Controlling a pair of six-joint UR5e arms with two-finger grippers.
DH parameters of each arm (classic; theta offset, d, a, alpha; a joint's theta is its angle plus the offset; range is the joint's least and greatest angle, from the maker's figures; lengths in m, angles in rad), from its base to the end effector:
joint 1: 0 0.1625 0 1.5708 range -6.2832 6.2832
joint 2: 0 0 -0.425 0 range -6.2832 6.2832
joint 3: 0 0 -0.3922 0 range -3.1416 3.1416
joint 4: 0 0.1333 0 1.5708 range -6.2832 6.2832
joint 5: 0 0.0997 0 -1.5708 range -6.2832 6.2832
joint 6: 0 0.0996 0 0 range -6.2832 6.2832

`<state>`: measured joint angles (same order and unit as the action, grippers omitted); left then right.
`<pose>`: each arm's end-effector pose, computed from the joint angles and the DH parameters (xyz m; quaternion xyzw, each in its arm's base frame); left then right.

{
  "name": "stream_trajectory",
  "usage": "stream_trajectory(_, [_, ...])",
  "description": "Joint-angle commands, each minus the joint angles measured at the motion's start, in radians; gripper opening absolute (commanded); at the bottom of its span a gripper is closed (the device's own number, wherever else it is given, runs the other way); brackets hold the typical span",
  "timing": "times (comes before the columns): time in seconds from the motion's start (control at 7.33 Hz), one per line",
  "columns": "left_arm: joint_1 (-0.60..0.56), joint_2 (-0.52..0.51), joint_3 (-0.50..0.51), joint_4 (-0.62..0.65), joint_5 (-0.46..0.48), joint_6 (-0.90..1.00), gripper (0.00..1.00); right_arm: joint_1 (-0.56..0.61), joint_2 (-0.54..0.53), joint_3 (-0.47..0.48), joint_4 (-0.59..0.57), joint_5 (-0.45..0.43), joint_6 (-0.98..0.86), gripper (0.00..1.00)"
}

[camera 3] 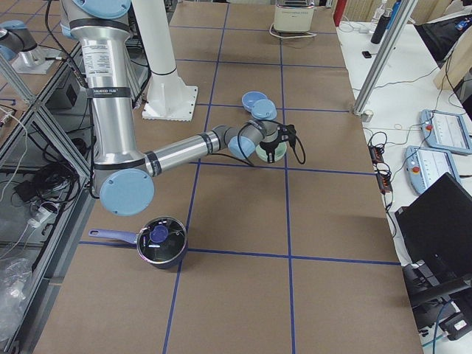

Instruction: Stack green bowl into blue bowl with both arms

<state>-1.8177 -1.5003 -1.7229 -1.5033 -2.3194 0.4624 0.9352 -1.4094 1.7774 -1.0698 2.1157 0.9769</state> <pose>-0.1764 -0.4317 0.6260 0.1331 0.3406 0.1027 0.9251 -0.2689 -0.5021 0.4197 0.1045 -0.4616 0.0367 0.8802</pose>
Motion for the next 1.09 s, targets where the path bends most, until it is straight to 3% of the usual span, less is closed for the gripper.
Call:
stream_trajectory(0.0, [0.0, 0.0, 0.002, 0.0, 0.0, -0.001, 0.99, -0.073, 0.181, 0.007, -0.01, -0.014, 0.266, 0.0])
stream_trajectory(0.41, [0.0, 0.014, 0.0, 0.0, 0.0, 0.001, 0.98, -0.256, 0.468, 0.031, -0.408, -0.207, 0.458, 0.0])
stream_trajectory(0.68, [0.0, 0.025, -0.003, 0.0, 0.0, 0.001, 0.98, -0.449, 0.497, 0.014, -0.417, -0.412, 0.537, 0.0])
stream_trajectory(0.95, [0.0, 0.032, 0.005, -0.034, 0.0, -0.001, 0.99, -0.49, 0.468, -0.01, -0.418, -0.451, 0.536, 0.0])
